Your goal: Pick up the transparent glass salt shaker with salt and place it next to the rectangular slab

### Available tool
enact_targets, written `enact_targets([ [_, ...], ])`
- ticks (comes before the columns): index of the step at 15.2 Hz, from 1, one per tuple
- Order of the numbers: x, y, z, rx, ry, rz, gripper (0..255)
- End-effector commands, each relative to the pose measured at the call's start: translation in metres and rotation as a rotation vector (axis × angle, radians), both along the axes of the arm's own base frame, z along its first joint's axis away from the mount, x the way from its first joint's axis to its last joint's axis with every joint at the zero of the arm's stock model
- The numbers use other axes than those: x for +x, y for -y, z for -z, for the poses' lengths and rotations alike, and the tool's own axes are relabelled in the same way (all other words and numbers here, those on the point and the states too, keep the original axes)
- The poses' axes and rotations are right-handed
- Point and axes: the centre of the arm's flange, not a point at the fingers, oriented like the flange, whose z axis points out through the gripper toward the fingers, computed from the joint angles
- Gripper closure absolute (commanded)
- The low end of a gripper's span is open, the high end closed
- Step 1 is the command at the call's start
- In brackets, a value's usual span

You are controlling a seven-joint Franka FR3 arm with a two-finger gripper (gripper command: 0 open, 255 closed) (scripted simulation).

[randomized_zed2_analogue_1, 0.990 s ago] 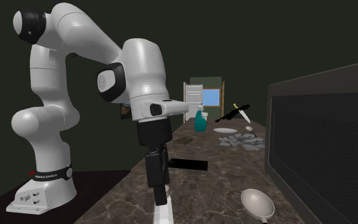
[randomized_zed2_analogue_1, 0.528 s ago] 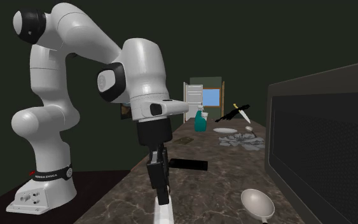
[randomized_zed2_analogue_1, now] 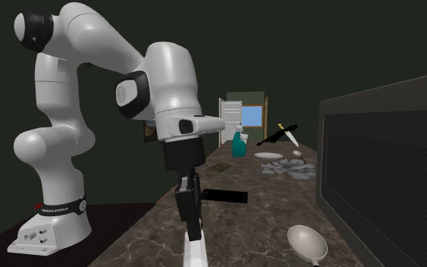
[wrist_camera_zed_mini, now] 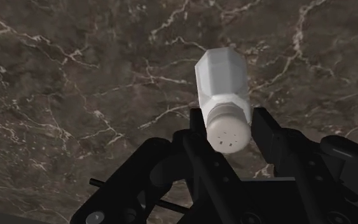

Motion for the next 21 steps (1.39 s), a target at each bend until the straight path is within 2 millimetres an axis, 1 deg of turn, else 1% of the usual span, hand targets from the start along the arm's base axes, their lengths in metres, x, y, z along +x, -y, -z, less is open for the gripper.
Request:
enact_targets([
  [1, 0.0, 0.0, -0.009, 0.0, 0.0, 0.0, 255],
  [21, 0.0, 0.0, -0.115, 0.0, 0.0, 0.0, 255],
])
